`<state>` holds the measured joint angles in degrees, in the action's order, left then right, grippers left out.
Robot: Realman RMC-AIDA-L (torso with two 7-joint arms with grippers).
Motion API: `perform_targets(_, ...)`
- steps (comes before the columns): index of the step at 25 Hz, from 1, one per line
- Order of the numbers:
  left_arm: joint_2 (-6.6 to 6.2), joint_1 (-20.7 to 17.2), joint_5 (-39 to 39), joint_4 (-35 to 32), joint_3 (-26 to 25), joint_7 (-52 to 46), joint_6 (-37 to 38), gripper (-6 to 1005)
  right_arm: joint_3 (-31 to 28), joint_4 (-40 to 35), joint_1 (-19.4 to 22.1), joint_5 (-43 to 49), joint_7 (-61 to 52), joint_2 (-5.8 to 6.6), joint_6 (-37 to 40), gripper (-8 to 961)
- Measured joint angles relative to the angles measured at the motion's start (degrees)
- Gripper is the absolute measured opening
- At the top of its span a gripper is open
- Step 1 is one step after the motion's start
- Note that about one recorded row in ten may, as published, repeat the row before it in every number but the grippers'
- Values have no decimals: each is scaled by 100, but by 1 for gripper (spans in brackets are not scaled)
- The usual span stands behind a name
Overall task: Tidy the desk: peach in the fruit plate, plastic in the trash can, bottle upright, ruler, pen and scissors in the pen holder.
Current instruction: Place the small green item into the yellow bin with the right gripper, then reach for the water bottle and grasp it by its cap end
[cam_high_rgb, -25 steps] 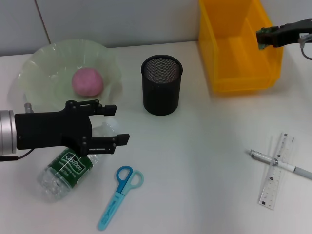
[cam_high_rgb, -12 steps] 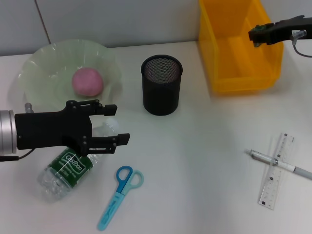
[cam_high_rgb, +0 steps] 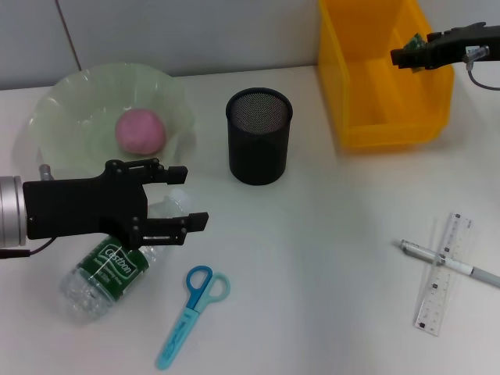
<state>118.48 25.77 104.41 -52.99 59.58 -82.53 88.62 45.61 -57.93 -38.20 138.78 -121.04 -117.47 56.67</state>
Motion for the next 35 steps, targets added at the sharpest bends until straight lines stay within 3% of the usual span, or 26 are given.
perform_targets(7,0,-2,-1,0,12,0,12,785,1,-381,109,-87,7,-117,71,742)
perform_targets(17,0,-2,-7,-4,16,35,56,786,303,-185,47,-91,11,-120,52,742)
perform_targets(22,0,-12,-9,2,3,46,68,786,371,-469,190,-354,6,-144,79,742)
perform_targets(27,0,-23,-25,16,0,54,67,785,421,-777,565,-1073,166,-148,315,742)
perform_targets(31,0,-28,-60,17,5,48,67,785,389,-898,1096,-2340,809,-148,631,742)
perform_targets(33,-1,-29,-67,18,7,35,67,786,331,-851,1537,-3450,1439,-107,956,742)
perform_targets(35,-1,-31,-68,22,4,32,67,786,288,-812,1673,-3758,1642,-97,1108,742)
